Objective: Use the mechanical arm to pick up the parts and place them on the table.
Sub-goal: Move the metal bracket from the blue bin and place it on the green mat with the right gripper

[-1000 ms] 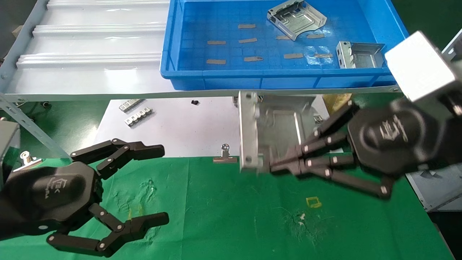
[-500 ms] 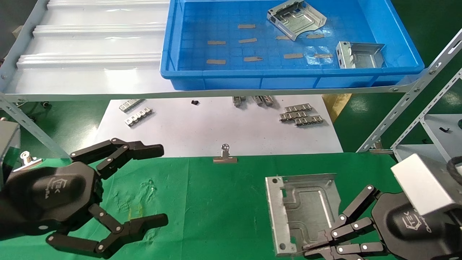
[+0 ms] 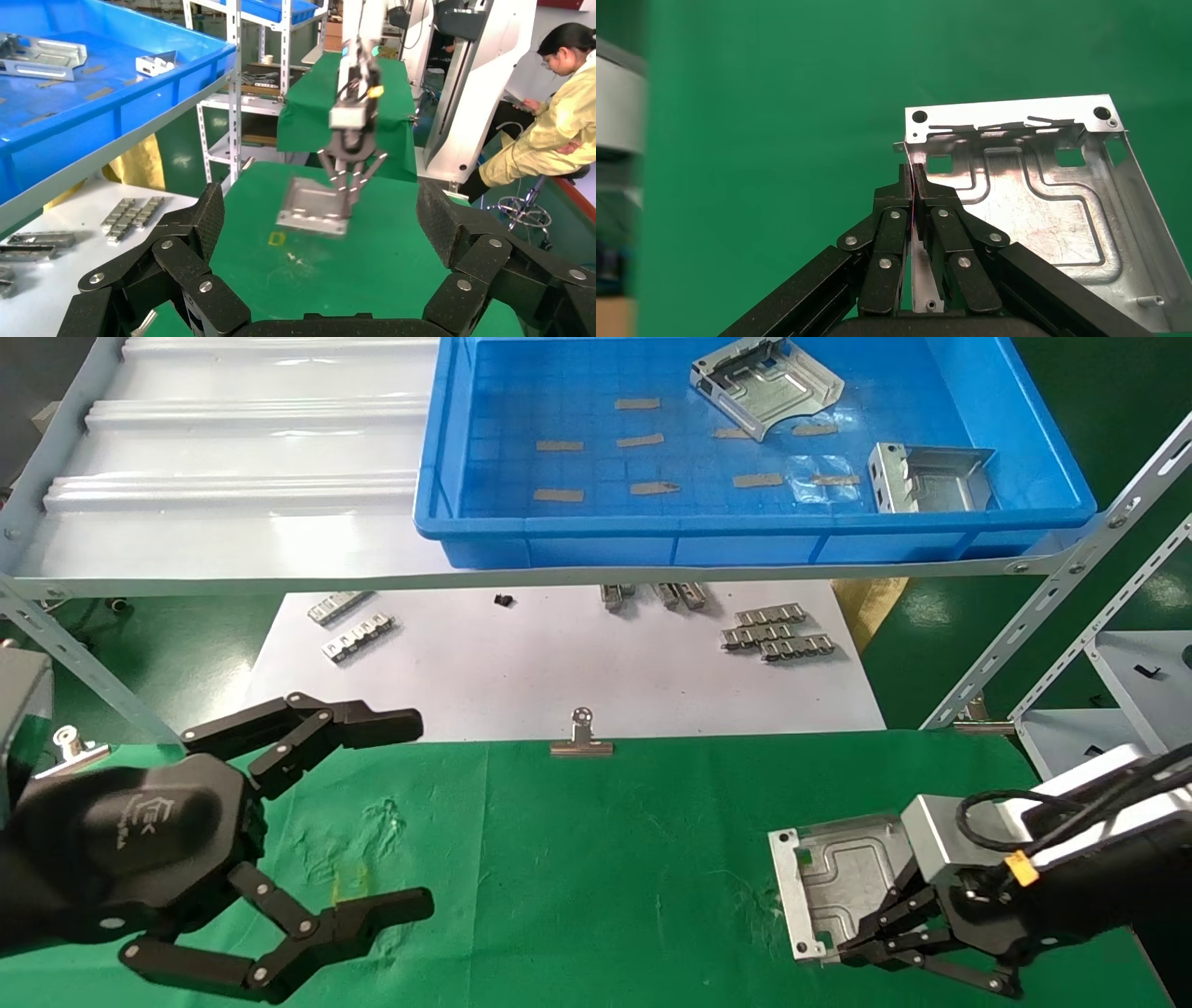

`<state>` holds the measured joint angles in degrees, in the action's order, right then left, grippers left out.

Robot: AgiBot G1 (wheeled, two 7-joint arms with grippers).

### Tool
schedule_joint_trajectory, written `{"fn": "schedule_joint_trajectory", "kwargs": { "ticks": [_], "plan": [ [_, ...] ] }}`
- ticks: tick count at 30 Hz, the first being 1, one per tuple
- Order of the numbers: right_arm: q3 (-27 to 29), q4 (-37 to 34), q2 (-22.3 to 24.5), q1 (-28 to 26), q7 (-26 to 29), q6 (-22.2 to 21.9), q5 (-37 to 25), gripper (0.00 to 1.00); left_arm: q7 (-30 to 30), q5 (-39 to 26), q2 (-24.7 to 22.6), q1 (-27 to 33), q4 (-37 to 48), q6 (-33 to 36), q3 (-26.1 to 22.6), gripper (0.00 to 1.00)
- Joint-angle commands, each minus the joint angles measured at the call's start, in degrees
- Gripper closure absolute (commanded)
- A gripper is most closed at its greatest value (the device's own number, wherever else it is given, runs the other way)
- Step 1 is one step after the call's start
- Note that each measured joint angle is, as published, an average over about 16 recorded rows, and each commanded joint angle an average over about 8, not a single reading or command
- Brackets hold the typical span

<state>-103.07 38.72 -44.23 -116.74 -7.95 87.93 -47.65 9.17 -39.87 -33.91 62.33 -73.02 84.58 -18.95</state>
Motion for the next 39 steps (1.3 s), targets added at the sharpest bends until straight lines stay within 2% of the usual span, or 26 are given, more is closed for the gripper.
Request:
{"fn": "schedule_joint_trajectory", "kwargs": {
  "ticks": [1,6,15,23,30,31,37,38,39],
  "plan": [
    [-0.7,-4.2,-2.9,1.8,-2.9,-0.9,-1.4,1.0,0.0,0.0,0.0,0.0,0.0,0.0,0.0,0.0],
    [-0.9,-11.6,-7.1,4.9,-9.9,-2.1,-2.7,1.0,0.0,0.0,0.0,0.0,0.0,0.0,0.0,0.0],
    [0.9,-21.3,-10.3,9.7,-19.4,-1.2,0.0,1.0,0.0,0.0,0.0,0.0,0.0,0.0,0.0,0.0],
    [2.8,-29.0,-12.0,12.9,-23.6,-1.3,3.0,1.0,0.0,0.0,0.0,0.0,0.0,0.0,0.0,0.0],
    [3.2,-33.4,-13.1,14.1,-25.7,-3.5,3.5,0.98,0.0,0.0,0.0,0.0,0.0,0.0,0.0,0.0],
    [3.3,-33.8,-13.3,14.3,-25.9,-3.9,3.5,0.92,0.0,0.0,0.0,0.0,0.0,0.0,0.0,0.0],
    [3.2,-35.5,-14.4,14.8,-26.9,-5.4,3.4,0.17,0.0,0.0,0.0,0.0,0.0,0.0,-0.1,0.0],
    [3.2,-35.7,-14.6,14.8,-27.1,-5.6,3.3,0.06,0.0,0.0,0.0,0.0,0.0,0.0,-0.1,0.0],
    [3.1,-35.8,-14.8,14.8,-27.3,-5.7,3.2,0.0,0.0,0.0,0.0,0.0,0.0,0.0,-0.1,0.0]
  ]
}}
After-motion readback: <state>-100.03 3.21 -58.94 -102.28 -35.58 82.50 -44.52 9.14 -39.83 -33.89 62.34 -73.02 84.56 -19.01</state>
